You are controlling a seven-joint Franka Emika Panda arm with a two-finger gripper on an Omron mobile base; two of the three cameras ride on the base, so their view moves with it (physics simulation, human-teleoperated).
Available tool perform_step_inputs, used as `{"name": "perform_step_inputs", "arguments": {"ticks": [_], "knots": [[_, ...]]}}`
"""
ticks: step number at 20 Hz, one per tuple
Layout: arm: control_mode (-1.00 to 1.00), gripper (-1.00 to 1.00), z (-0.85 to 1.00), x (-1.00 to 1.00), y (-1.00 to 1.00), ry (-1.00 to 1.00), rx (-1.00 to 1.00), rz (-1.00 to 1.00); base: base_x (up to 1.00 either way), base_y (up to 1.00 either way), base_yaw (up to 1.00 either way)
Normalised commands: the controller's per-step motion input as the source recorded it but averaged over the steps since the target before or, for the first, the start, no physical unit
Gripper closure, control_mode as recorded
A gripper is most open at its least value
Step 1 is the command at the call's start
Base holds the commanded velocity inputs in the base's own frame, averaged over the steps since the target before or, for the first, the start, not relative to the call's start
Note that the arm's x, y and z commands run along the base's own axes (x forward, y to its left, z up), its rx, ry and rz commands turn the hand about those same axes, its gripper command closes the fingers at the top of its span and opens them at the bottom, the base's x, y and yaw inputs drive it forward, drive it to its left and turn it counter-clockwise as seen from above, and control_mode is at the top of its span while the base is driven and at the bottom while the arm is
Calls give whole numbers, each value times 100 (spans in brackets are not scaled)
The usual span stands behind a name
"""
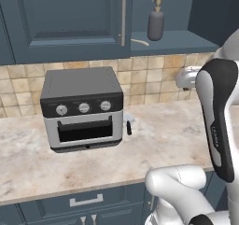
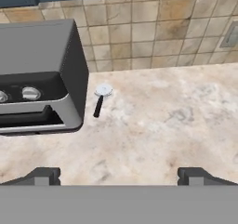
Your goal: Pick the dish brush and soap dispenser from the cabinet and place them on the counter.
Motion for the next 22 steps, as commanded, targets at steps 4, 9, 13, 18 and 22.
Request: {"name": "perform_step_inputs", "arguments": {"ticks": [4, 9, 13, 18, 22], "knots": [[-100, -100, 24, 0, -1, -9, 0, -1, 0, 0, 0], [-100, -100, 18, 11, -3, -17, 0, 0, 0, 0, 0], [-100, -100, 28, 12, -8, -13, 0, 0, 0, 0, 0], [-100, -100, 34, 4, -6, -5, -1, 0, 0, 0, 0], [-100, -100, 32, 9, -4, 0, -2, 0, 0, 0, 0]]}}
